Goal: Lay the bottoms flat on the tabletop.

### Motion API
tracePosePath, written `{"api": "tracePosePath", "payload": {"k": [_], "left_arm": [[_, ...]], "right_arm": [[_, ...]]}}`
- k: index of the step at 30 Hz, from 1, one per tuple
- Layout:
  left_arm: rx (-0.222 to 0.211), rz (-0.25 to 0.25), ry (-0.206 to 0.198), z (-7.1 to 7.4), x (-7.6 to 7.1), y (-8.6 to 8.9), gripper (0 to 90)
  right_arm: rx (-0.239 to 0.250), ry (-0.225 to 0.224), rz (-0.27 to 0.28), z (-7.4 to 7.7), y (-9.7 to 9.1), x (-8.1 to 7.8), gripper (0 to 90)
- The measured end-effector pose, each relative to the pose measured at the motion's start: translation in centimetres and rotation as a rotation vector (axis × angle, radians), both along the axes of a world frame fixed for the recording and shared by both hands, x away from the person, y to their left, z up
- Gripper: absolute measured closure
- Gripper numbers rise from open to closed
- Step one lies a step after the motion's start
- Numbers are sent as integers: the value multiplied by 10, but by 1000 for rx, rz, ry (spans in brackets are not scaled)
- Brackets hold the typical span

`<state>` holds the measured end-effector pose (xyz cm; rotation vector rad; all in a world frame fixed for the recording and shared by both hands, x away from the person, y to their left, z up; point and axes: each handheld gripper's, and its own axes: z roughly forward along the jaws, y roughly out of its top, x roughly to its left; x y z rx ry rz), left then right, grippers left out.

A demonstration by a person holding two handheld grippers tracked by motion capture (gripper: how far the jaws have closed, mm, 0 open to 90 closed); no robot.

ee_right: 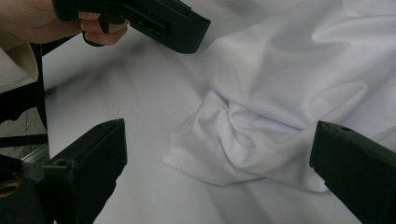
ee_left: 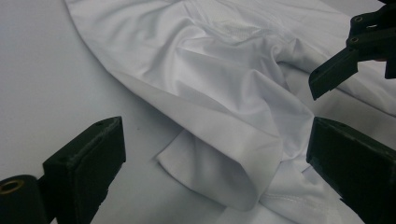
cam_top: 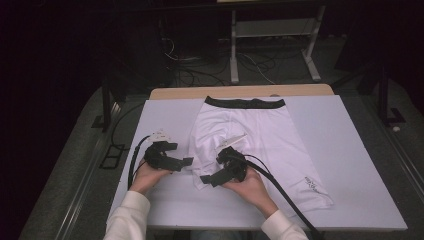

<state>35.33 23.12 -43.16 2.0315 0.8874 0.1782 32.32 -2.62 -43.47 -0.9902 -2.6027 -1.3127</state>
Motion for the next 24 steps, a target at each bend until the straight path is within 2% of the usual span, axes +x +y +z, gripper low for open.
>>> {"api": "tracePosePath", "payload": {"k": [7,15,19,24], "left_arm": [[3,-16,23,-2,-1,5,141],[52,-101,37,-5,-4,-2,251],[82,-137,45,-9,-5,-9,340],[104,-161,60,-12,-5,-13,457]], "right_arm": [[-22,9,24,-6,8,-4,153],[-47,23,76,-14,20,-13,324],[-63,-4,77,-18,27,-17,400],[-94,-30,70,-21,34,-21,429]]}}
